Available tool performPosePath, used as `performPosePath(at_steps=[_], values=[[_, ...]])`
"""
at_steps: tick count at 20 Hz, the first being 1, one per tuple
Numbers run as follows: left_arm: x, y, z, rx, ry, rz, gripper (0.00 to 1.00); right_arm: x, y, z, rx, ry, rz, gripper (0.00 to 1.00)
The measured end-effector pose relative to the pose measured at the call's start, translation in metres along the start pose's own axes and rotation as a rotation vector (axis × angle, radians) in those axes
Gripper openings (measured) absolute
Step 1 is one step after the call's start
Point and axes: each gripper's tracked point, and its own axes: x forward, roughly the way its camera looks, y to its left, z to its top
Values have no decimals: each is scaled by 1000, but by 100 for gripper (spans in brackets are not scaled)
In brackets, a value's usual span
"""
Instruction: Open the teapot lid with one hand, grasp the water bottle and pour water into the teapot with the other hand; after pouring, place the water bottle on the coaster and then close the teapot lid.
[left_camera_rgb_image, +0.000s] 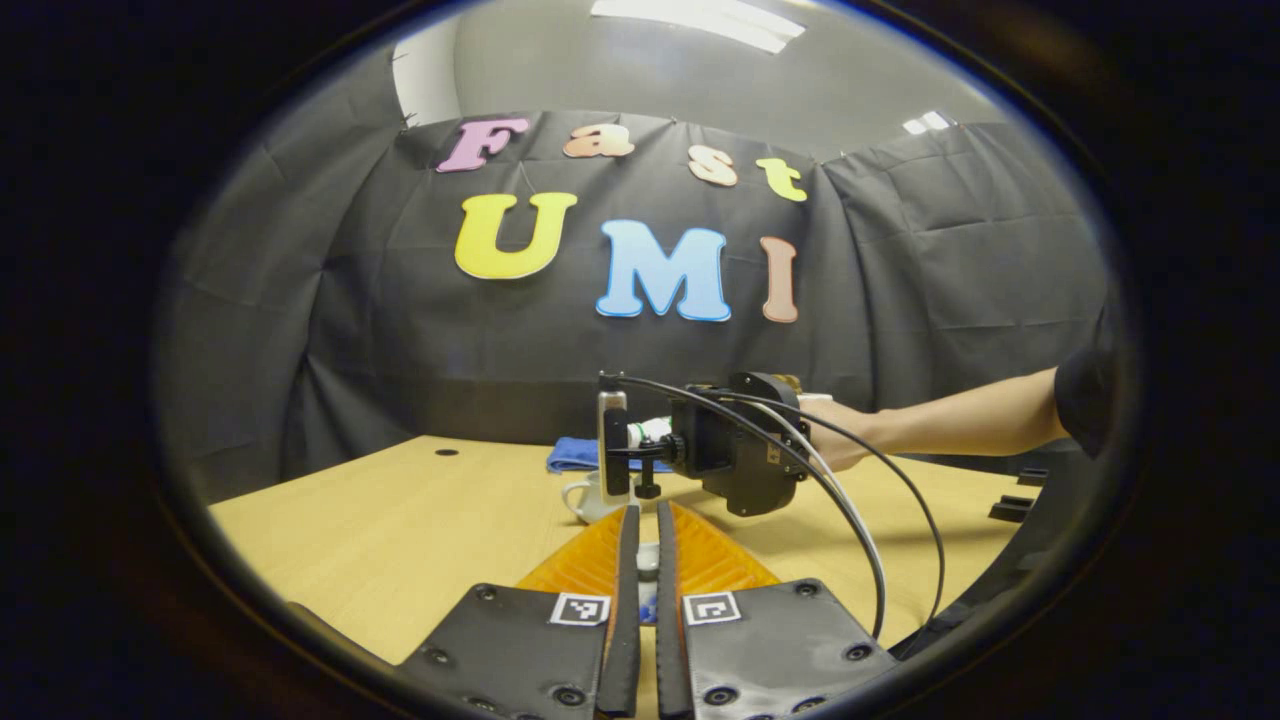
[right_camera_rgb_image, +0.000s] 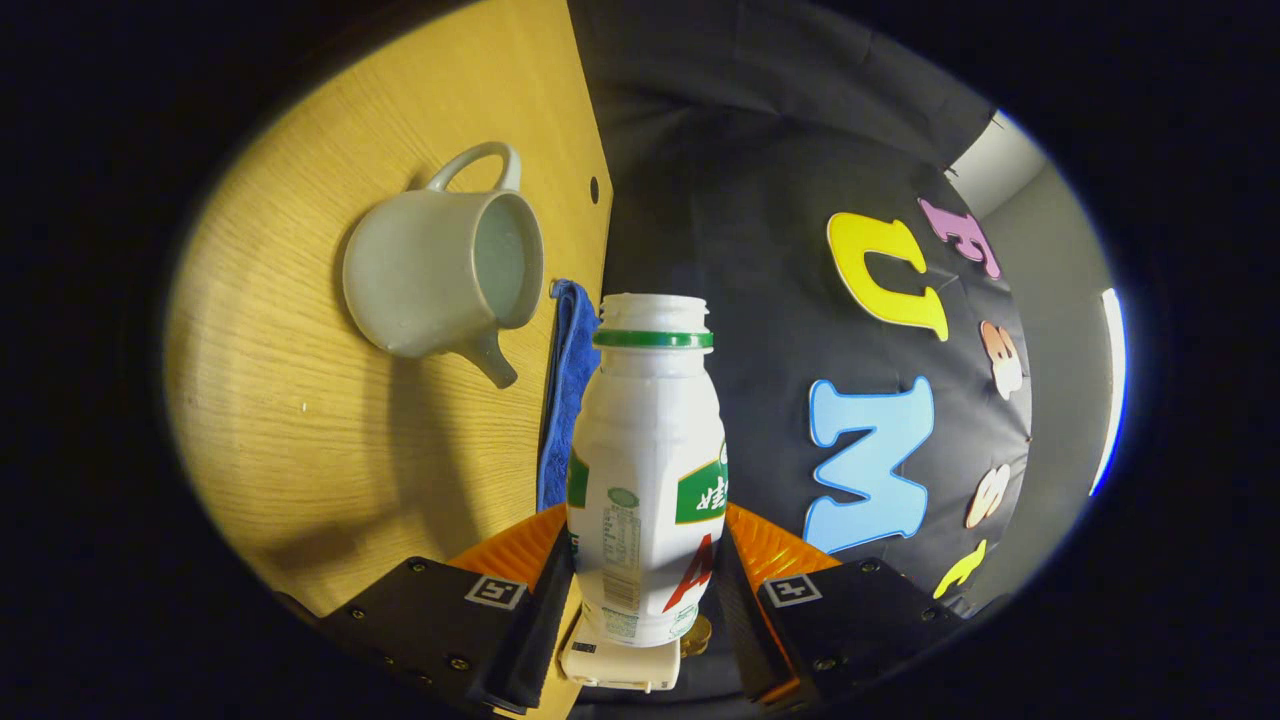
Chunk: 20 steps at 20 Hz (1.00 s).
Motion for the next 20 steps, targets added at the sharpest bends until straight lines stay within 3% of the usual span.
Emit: performPosePath(at_steps=[1, 2, 5, 6, 8, 17, 18, 19, 20], values=[[-1, -1, 2, 4, -1, 1, 17, 0, -2, 2, -19, -2, -5, 71], [0, 1, 2, 8, -1, 4, 13, 0, -3, 1, -33, -6, -11, 71], [-1, 4, 1, 6, -3, 15, 13, 1, -8, 4, -73, -17, -28, 71], [-1, 4, -2, 3, 1, 15, 17, 1, -11, 4, -93, -19, -40, 71], [0, 3, -6, 1, 17, 12, 13, 1, -16, 6, -132, -24, -64, 71], [-1, 3, -5, 15, 20, 13, 17, 9, -24, 11, -214, -40, -88, 71], [1, 4, -5, 14, 20, 14, 13, 10, -25, 12, -221, -42, -91, 71], [1, 4, -4, 13, 19, 16, 17, 9, -25, 11, -229, -42, -91, 71], [1, 5, -4, 13, 18, 16, 13, 10, -26, 11, -238, -43, -94, 71]])
